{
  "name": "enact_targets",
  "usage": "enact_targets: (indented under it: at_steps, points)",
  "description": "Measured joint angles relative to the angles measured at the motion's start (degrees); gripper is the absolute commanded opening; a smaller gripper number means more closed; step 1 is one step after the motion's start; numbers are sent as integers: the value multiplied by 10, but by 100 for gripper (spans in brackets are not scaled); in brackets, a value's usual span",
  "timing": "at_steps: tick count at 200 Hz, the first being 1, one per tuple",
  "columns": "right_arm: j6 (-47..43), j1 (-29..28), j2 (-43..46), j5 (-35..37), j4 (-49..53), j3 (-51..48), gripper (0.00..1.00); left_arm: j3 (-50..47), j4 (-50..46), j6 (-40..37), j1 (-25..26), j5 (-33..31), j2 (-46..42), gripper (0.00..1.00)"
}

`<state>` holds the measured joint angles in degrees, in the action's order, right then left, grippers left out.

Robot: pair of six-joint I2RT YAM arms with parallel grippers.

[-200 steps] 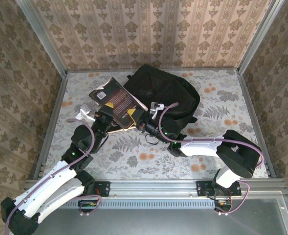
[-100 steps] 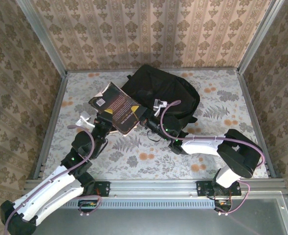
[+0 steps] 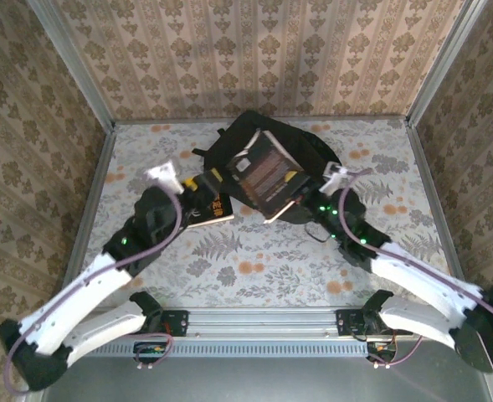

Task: Pack the student bag

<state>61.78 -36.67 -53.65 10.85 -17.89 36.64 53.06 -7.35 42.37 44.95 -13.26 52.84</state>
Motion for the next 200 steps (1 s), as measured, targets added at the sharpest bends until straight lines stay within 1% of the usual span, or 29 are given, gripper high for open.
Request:
enact_targets:
  at_steps: [17,31,61,91,108,124,147,174,191,200]
  points:
    - [-36,34,78,32,87,-9,0,114,-48,-80,0,33,113,75]
    - [-69,58,126,63,153,-10,0,188,-81,-133,2,55,199,77]
    - [-134,86,181,152,275,3,0,321,-160,-219,22,73,363,80]
    - [-165,96,193,250,361,36,0,459,-227,-301,73,49,505,87]
    - [-171,99,194,297,389,52,0,536,-254,-336,104,31,572,96]
    - [-176,103,194,337,413,68,0,598,-278,-370,131,12,628,100]
    - [-187,115,196,372,425,78,0,661,-304,-405,160,-10,692,100]
    - [-198,136,200,375,428,78,0,706,-323,-422,171,-23,748,98]
    - [-198,155,201,363,428,78,0,721,-327,-428,169,-38,771,91]
    - [-197,167,202,352,429,78,0,729,-328,-431,168,-47,782,83]
